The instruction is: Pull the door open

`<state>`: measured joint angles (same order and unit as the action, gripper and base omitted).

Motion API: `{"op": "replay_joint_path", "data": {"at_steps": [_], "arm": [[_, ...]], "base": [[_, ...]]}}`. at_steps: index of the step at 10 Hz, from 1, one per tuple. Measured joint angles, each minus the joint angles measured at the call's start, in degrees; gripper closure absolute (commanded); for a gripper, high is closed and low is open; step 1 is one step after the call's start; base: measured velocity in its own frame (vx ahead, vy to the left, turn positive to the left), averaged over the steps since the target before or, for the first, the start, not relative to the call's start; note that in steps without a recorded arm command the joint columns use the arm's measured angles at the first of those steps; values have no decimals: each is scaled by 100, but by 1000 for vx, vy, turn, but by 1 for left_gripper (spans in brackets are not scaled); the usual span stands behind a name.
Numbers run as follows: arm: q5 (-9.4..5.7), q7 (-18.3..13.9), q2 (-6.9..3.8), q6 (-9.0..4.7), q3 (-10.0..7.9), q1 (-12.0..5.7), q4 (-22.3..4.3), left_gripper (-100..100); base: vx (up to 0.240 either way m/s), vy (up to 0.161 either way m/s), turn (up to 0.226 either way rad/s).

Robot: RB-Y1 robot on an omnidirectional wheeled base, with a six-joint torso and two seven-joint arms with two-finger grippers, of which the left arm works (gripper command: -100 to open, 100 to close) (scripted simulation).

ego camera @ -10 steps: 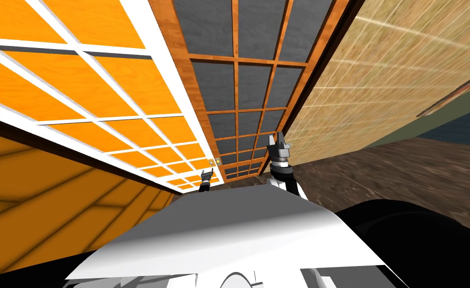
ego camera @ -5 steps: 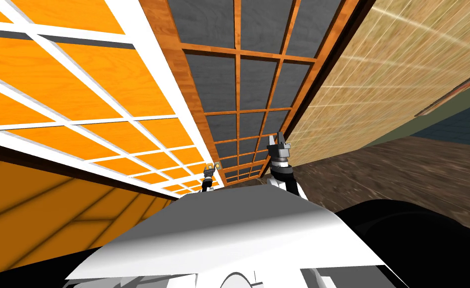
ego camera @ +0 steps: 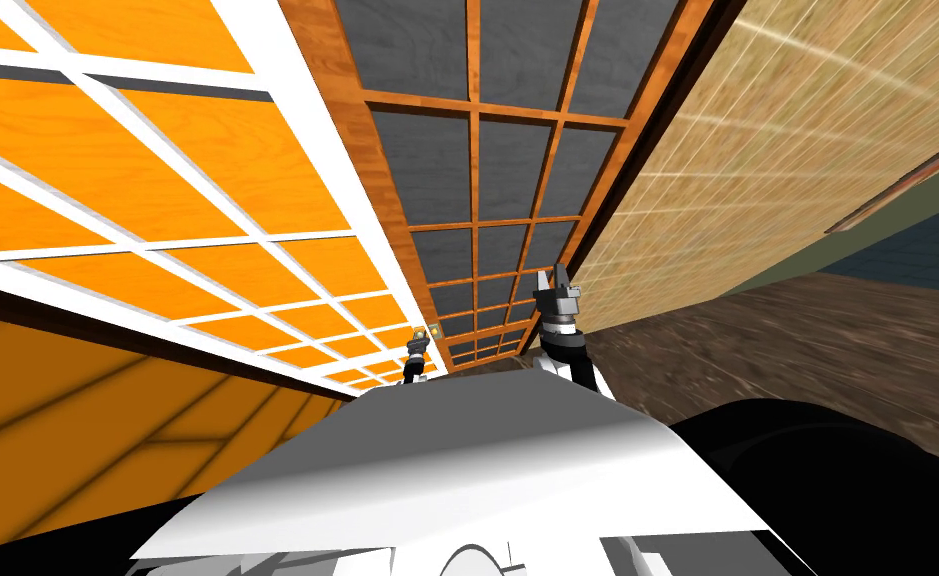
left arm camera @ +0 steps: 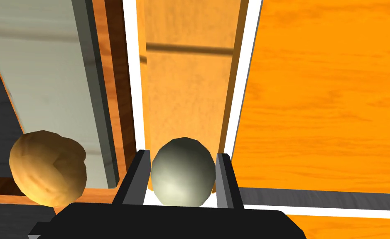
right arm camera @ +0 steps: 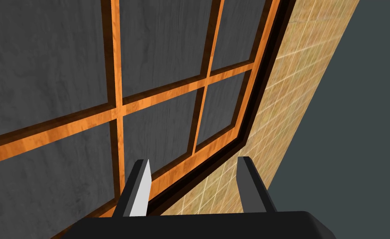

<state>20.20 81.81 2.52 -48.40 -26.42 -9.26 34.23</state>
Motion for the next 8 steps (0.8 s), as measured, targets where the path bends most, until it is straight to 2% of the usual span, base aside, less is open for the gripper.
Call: {"op": "replay_joint_path", "data": {"at_steps": [2,3,4,5,6,7,8], "arm": [[1,1,1,-1,1,1,0,100],[-37,13,-44,-112,-31,-32,-158,100],[-37,-29,-30,-92,-16,67,-40,100],[-53,-70,-45,-55,-22,108,-52,100],[-17,-192,-7,121,42,337,282,100],[-28,-238,-41,128,34,380,240,100],[-63,-184,-79,32,-21,301,9,100]], "base": [[-45,-11,8],[-122,-35,25],[-172,-41,39],[-171,-49,21],[-112,-39,24],[-55,-14,25],[-69,-11,8]]}}
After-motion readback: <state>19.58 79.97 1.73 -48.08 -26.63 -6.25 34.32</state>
